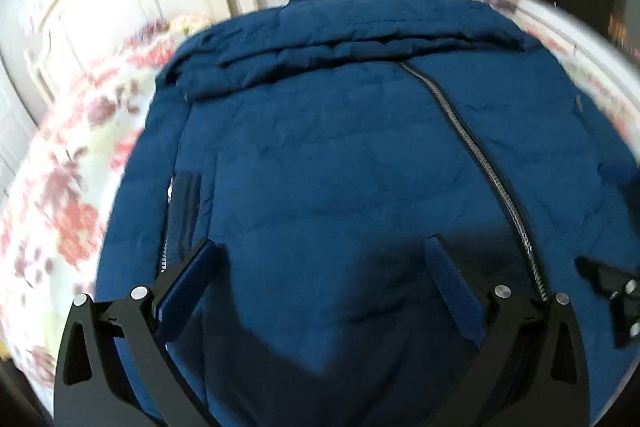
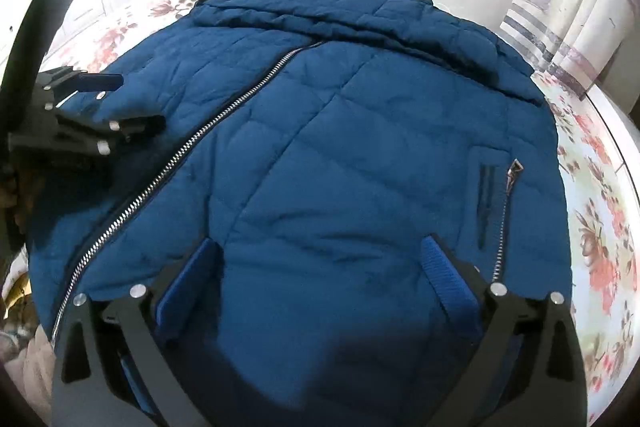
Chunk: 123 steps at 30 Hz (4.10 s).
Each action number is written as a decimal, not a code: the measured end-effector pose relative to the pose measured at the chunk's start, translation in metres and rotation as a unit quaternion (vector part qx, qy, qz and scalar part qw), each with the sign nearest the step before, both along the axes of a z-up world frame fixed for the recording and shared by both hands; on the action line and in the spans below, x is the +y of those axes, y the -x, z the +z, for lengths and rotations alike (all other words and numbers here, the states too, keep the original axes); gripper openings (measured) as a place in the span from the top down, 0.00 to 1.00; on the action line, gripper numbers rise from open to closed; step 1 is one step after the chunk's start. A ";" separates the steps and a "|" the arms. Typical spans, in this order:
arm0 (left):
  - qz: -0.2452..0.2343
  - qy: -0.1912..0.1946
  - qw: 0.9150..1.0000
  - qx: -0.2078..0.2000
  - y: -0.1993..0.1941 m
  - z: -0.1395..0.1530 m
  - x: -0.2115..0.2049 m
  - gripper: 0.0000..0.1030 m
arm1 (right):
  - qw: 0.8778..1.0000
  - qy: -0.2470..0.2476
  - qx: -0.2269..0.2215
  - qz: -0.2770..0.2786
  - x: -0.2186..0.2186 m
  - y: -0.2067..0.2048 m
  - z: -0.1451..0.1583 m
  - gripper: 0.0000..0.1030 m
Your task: Fold large clothes
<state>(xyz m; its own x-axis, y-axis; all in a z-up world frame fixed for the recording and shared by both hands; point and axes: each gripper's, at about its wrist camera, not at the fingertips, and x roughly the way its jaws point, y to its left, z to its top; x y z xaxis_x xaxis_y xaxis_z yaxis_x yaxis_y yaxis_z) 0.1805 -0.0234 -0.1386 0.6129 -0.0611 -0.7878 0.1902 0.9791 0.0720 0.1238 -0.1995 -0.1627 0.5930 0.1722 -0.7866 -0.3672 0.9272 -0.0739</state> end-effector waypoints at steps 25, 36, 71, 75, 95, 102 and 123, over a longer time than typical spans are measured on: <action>-0.006 -0.002 0.999 -0.040 0.090 0.004 0.030 0.04 | 0.999 0.000 -0.030 0.016 -0.017 0.087 0.008 0.03; 0.028 -0.002 0.998 -0.062 0.104 0.008 0.064 0.04 | 0.998 0.002 -0.052 -0.023 -0.057 0.115 0.010 0.03; 0.009 0.305 0.952 0.016 0.121 -0.009 0.175 0.32 | 0.946 -0.317 0.004 -0.063 -0.151 0.146 -0.020 0.55; -0.008 0.333 0.942 0.034 0.113 -0.009 0.173 0.30 | 0.939 -0.337 0.003 -0.062 -0.147 0.130 -0.021 0.54; -0.010 0.391 0.919 0.047 0.123 -0.003 0.161 0.84 | 0.931 -0.357 -0.006 -0.079 -0.163 0.147 -0.011 0.85; -0.057 0.443 0.895 -0.007 0.211 0.059 0.169 0.85 | 0.927 -0.370 -0.058 -0.016 -0.180 0.221 0.042 0.86; 0.150 0.484 0.861 0.034 -0.169 0.084 0.209 0.83 | 0.879 -0.432 -0.069 -0.190 -0.214 -0.144 0.133 0.29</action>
<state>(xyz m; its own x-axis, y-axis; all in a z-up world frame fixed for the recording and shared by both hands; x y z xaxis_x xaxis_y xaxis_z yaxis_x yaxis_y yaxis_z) 0.3497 0.1855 -0.0551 0.6699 -0.5563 -0.4916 -0.1113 0.5795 -0.8073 0.2679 -0.4130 -0.0299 0.8165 0.4388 -0.3752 -0.0622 0.7130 0.6984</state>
